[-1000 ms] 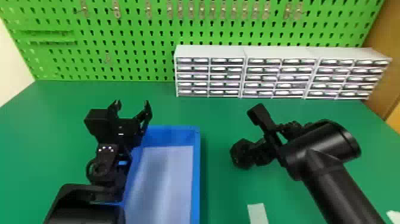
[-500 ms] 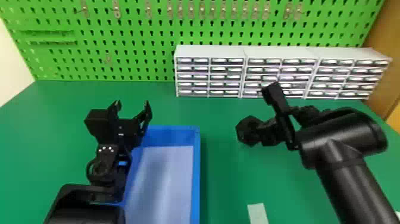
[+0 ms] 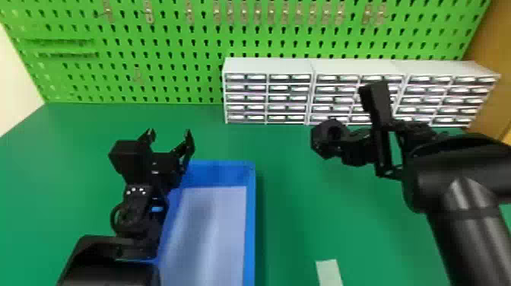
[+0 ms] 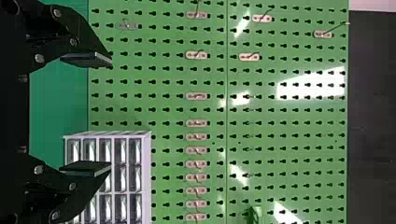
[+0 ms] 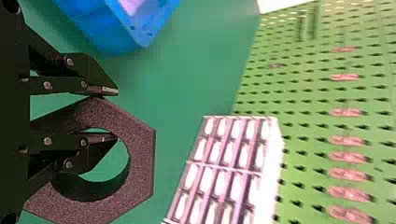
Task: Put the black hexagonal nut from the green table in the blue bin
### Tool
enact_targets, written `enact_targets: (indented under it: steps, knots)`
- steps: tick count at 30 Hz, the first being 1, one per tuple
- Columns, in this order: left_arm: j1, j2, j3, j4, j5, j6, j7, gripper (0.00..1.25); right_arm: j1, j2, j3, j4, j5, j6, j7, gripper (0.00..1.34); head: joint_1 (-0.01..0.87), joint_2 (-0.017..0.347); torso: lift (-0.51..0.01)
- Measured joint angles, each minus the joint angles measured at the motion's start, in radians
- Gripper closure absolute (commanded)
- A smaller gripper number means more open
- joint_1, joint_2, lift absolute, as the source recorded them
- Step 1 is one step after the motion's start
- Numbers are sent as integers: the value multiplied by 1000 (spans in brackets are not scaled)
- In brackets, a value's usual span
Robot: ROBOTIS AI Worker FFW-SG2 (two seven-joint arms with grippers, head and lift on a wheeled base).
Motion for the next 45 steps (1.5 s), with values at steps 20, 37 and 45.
enact_targets:
  steps: [20, 37, 45]
  knots:
    - [5, 0, -1, 0, 0, 0, 0, 463, 121, 18, -82, -164, -231, -206, -351, 1128, 657, 57, -95]
    - [9, 0, 0, 0, 3, 0, 0, 463, 259, 67, -95, -245, -305, -375, -543, 1130, 657, 57, -95]
    - [10, 0, -1, 0, 2, 0, 0, 463, 270, 33, -31, -250, -365, -336, -544, 1130, 657, 57, -95]
